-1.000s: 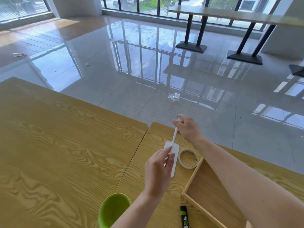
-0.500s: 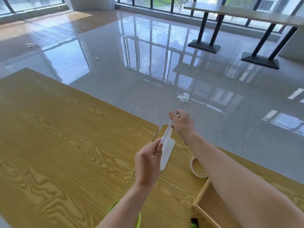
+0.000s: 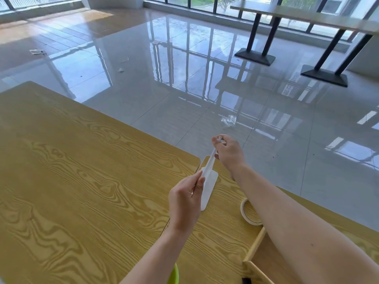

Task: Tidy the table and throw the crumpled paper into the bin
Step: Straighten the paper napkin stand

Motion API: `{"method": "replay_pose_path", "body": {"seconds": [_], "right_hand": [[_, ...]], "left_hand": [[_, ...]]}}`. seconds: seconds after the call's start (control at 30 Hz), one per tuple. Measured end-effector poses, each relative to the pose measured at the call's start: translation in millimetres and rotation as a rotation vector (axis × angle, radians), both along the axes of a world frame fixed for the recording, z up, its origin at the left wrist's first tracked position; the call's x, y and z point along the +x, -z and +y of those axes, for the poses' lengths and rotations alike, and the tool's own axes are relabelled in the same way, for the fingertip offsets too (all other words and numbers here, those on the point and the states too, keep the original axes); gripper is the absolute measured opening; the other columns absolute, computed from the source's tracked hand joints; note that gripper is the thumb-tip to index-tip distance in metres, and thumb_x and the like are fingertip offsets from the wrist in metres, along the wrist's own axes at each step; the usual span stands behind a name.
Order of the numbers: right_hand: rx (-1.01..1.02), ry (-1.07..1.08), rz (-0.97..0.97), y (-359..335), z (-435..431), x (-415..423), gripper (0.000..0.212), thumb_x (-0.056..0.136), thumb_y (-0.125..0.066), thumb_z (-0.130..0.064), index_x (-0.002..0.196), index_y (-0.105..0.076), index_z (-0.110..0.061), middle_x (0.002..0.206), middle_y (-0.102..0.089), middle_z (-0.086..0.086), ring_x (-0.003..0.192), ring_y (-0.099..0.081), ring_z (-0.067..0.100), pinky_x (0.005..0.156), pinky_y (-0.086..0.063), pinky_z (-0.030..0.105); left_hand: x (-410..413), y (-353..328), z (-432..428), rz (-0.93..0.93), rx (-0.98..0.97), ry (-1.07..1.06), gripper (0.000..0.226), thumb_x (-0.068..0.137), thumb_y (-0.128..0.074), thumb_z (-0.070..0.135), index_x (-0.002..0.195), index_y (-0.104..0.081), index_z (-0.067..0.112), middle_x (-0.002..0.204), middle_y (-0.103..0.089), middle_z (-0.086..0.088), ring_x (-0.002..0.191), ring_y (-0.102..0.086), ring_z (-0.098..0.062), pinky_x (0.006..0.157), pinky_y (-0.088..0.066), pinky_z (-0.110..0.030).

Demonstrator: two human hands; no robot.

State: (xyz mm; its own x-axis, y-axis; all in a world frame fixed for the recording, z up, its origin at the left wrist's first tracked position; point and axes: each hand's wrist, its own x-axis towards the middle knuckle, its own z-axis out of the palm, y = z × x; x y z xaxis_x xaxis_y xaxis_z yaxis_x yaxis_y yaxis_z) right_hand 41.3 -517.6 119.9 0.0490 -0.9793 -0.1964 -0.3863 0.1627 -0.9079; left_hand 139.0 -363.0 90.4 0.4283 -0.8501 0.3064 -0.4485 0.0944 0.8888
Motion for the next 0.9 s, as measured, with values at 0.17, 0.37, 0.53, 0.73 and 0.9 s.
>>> {"method": "replay_pose_path", "body": {"seconds": [0.17, 0.37, 0.53, 0.73, 0.9], "right_hand": [[-0.015, -0.002, -0.013, 5, -2, -2, 0.017, 0.097, -0.057, -0.041, 0.081, -0.056, -0.036, 0.085, -0.061, -0.005, 0.097, -0.066, 0.03, 0.09, -0.055, 0.054], [0.032, -0.013, -0.082, 6, -6, -5, 0.025, 0.094, -0.062, -0.045, 0.109, -0.063, -0.025, 0.096, -0.062, -0.005, 0.084, -0.063, 0.016, 0.088, -0.058, 0.048], [0.086, 0.05, -0.171, 7, 8, -37, 0.046, 0.094, -0.06, -0.047, 0.125, -0.059, -0.012, 0.097, -0.062, -0.001, 0.086, -0.064, 0.014, 0.083, -0.061, 0.04], [0.084, 0.013, 0.059, 38, 73, -124, 0.029, 0.092, -0.068, -0.026, 0.118, -0.064, -0.013, 0.102, -0.069, 0.0, 0.093, -0.068, 0.017, 0.086, -0.059, 0.039], [0.17, 0.072, 0.19, 68, 150, -181, 0.017, 0.09, -0.069, -0.023, 0.107, -0.067, -0.022, 0.095, -0.071, -0.002, 0.082, -0.07, 0.014, 0.081, -0.059, 0.037]], "left_hand": [[-1, 3, -1, -0.045, -0.016, -0.007, 0.025, 0.096, -0.061, 0.023, 0.119, -0.07, 0.016, 0.1, -0.073, 0.011, 0.092, -0.066, 0.0, 0.074, -0.055, -0.026], [1, -2, -1, -0.058, 0.0, 0.001, 0.024, 0.096, -0.061, 0.024, 0.117, -0.071, 0.017, 0.1, -0.071, 0.018, 0.093, -0.065, 0.004, 0.076, -0.054, -0.023], [2, -11, 6, 0.175, 0.071, -0.006, 0.039, 0.092, -0.063, 0.039, 0.123, -0.065, 0.016, 0.107, -0.066, 0.02, 0.101, -0.061, 0.012, 0.083, -0.051, -0.014], [-12, -5, 46, 0.098, 0.004, -0.021, 0.034, 0.089, -0.067, 0.011, 0.122, -0.063, 0.02, 0.104, -0.066, 0.011, 0.097, -0.065, -0.007, 0.077, -0.053, -0.016], [-52, 29, 100, -0.081, 0.148, 0.194, 0.041, 0.082, -0.072, 0.004, 0.12, -0.064, 0.016, 0.099, -0.063, 0.012, 0.091, -0.063, -0.007, 0.078, -0.055, -0.024]]}}
